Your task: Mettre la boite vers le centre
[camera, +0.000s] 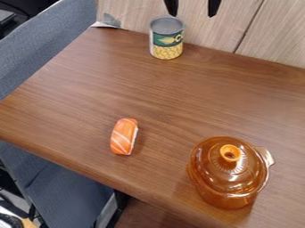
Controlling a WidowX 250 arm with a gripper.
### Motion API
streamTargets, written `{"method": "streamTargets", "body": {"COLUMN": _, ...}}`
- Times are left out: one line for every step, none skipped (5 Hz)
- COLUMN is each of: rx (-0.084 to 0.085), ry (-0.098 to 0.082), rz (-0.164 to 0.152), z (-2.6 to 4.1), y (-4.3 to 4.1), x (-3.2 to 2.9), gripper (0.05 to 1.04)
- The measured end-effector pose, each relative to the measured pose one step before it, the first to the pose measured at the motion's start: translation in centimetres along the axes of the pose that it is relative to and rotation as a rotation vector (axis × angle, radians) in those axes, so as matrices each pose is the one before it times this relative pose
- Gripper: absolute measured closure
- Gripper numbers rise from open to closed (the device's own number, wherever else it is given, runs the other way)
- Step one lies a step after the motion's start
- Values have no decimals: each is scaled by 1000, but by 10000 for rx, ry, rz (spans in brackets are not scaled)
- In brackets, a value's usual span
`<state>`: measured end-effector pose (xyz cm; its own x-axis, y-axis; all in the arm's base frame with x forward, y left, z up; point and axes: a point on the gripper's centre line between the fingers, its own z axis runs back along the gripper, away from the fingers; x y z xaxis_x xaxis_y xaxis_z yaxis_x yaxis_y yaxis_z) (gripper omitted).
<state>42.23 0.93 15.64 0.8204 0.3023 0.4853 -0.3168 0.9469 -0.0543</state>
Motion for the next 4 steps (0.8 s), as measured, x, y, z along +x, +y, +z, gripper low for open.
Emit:
{"method": "streamTargets", "body": {"rx": 143, "ry": 320, "rz": 13, "z": -1340, "y": 142, "x": -600, "gripper": 83}}
{"method": "streamTargets", "body": {"rx": 564, "ry": -357, "rz": 730, "z": -953, "y": 1350, "x": 1294, "gripper": 83}}
{"method": "streamTargets", "body": {"rx": 596, "ry": -980, "rz": 681, "z": -741, "y": 2821, "x": 1686, "gripper": 83}}
{"method": "streamTargets", "body": {"rx": -144, "ry": -172, "rz": 58, "z": -1305, "y": 641, "x": 649, "gripper": 83}}
